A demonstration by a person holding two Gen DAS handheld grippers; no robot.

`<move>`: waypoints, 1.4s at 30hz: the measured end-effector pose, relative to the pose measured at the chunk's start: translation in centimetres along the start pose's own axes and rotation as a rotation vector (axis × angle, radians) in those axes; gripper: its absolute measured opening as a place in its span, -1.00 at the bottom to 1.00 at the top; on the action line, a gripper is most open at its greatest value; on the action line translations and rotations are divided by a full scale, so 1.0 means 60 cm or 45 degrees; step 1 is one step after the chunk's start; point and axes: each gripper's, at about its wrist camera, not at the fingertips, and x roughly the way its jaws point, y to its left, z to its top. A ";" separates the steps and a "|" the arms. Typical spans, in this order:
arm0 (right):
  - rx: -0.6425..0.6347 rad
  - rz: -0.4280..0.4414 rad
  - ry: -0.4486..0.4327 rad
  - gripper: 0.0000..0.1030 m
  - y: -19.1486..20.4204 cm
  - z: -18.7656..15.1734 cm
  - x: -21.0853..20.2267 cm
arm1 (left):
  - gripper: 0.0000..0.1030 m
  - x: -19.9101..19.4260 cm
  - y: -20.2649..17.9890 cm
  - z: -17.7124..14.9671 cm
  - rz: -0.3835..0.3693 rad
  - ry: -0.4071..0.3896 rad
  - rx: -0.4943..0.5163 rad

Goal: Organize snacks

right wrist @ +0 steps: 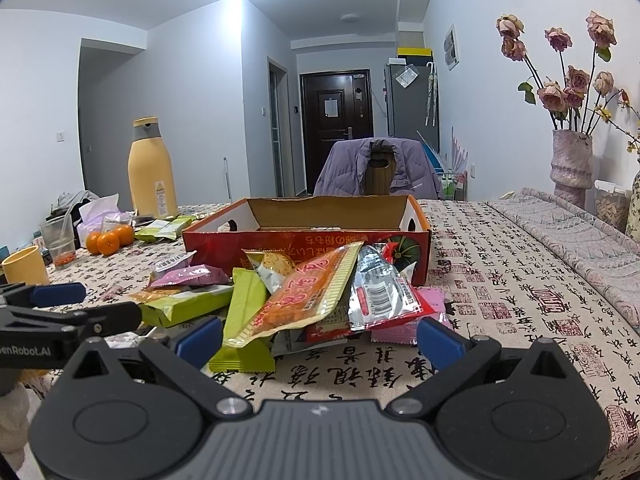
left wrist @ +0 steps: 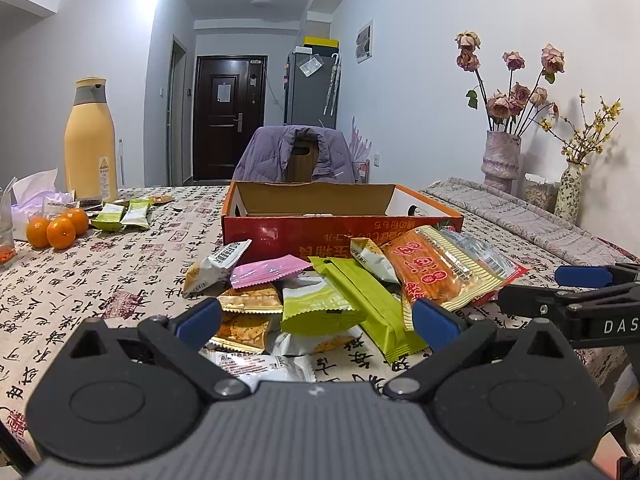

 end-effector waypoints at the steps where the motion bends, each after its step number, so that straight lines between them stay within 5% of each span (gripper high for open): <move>1: 0.000 0.000 0.000 1.00 0.001 -0.001 0.000 | 1.00 0.000 0.000 0.000 0.001 0.002 0.001; 17: 0.004 -0.021 0.006 1.00 -0.013 0.001 0.010 | 1.00 0.011 -0.006 0.018 0.019 0.030 0.039; 28: 0.012 -0.045 0.006 1.00 -0.026 0.004 0.027 | 0.97 0.085 -0.019 0.051 0.075 0.179 0.079; 31: 0.015 -0.046 0.008 1.00 -0.029 0.004 0.032 | 0.82 0.109 -0.021 0.059 0.081 0.238 0.077; 36: 0.032 -0.040 0.009 1.00 -0.036 0.003 0.038 | 0.31 0.148 -0.020 0.068 0.065 0.331 0.072; 42: 0.050 -0.045 0.016 1.00 -0.046 -0.001 0.046 | 0.16 0.187 -0.006 0.065 0.094 0.445 0.024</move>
